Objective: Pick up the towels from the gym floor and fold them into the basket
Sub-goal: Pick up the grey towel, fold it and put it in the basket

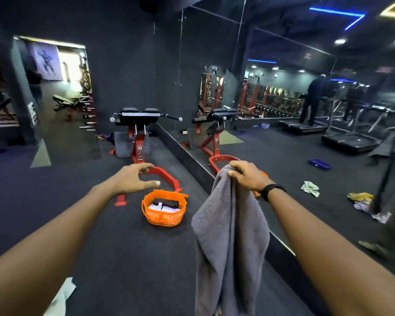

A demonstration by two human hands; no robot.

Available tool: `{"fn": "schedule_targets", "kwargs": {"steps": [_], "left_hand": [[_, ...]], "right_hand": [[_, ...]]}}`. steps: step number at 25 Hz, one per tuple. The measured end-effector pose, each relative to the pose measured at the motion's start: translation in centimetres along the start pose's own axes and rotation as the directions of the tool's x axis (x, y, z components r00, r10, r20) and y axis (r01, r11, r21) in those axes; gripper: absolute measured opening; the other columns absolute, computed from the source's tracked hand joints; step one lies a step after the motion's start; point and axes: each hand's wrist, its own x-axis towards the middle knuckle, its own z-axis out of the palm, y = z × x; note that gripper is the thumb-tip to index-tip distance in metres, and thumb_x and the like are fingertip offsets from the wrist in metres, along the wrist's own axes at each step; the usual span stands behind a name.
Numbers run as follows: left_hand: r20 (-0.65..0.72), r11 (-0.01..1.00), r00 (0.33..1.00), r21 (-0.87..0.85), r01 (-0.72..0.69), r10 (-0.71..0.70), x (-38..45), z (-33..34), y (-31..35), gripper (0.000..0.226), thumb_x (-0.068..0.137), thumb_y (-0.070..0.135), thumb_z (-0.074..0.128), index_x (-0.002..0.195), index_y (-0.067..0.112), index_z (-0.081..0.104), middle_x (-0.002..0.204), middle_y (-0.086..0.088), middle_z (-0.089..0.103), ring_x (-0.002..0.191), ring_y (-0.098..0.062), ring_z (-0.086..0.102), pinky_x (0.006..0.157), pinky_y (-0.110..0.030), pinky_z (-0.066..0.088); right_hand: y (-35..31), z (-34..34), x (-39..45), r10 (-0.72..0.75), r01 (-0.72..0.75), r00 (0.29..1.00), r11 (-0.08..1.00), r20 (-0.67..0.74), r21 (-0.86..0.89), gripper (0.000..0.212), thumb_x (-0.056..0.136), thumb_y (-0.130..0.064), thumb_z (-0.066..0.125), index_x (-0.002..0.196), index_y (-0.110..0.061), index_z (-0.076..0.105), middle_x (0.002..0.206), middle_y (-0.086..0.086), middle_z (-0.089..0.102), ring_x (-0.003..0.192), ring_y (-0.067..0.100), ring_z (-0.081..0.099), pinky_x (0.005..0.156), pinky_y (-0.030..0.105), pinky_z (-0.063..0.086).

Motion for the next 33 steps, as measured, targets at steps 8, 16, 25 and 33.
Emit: {"fn": "schedule_targets", "kwargs": {"steps": [8, 16, 25, 33], "left_hand": [[0.045, 1.0, 0.999, -0.021, 0.004, -0.003, 15.3, -1.4, -4.0, 0.074, 0.076, 0.05, 0.073, 0.14, 0.025, 0.044, 0.137, -0.004, 0.053, 0.129, -0.022, 0.048, 0.105, -0.032, 0.038], [-0.014, 0.997, 0.998, 0.025, 0.068, -0.068, 28.5, -2.2, -8.3, 0.072, 0.077, 0.05, 0.072, 0.139, 0.025, 0.044, 0.136, -0.004, 0.054, 0.127, -0.02, 0.049, 0.1, -0.029, 0.038], [0.114, 0.995, 0.993, 0.099, 0.032, -0.043, 43.3, -1.4, -8.7, 0.111, 0.056, 0.048, 0.088, 0.148, 0.025, 0.029, 0.148, 0.002, 0.041, 0.135, -0.012, 0.039, 0.107, -0.023, 0.032], [-0.019, 0.936, 0.974, 0.282, -0.211, 0.225, 56.5, 2.2, -9.9, 0.018, 0.081, 0.025, 0.071, 0.093, 0.015, 0.062, 0.09, -0.006, 0.066, 0.089, -0.027, 0.061, 0.068, -0.035, 0.043]], "right_hand": [[5.3, 1.8, 15.9, 0.022, -0.02, 0.999, 0.997, -0.026, 0.075, 0.017, 0.09, 0.005, 0.045, 0.086, -0.003, 0.059, 0.092, 0.012, 0.066, 0.091, 0.023, 0.058, 0.078, 0.022, 0.04], [10.2, 5.1, 33.4, -0.133, 0.149, 0.986, 0.973, -0.098, 0.176, 0.043, 0.067, 0.015, 0.039, 0.055, -0.025, 0.051, 0.063, 0.007, 0.061, 0.065, -0.002, 0.049, 0.064, 0.026, 0.042], [12.7, 5.8, 53.3, -0.215, 0.257, 0.966, 0.877, -0.147, 0.406, 0.032, 0.076, 0.019, 0.047, 0.061, -0.008, 0.056, 0.08, 0.006, 0.07, 0.092, 0.022, 0.069, 0.081, 0.028, 0.053], [16.3, 8.2, 63.3, -0.161, 0.193, 0.981, 0.817, -0.107, 0.543, 0.041, 0.076, 0.018, 0.049, 0.057, -0.018, 0.055, 0.08, 0.006, 0.069, 0.082, 0.014, 0.065, 0.085, 0.036, 0.053]]}}
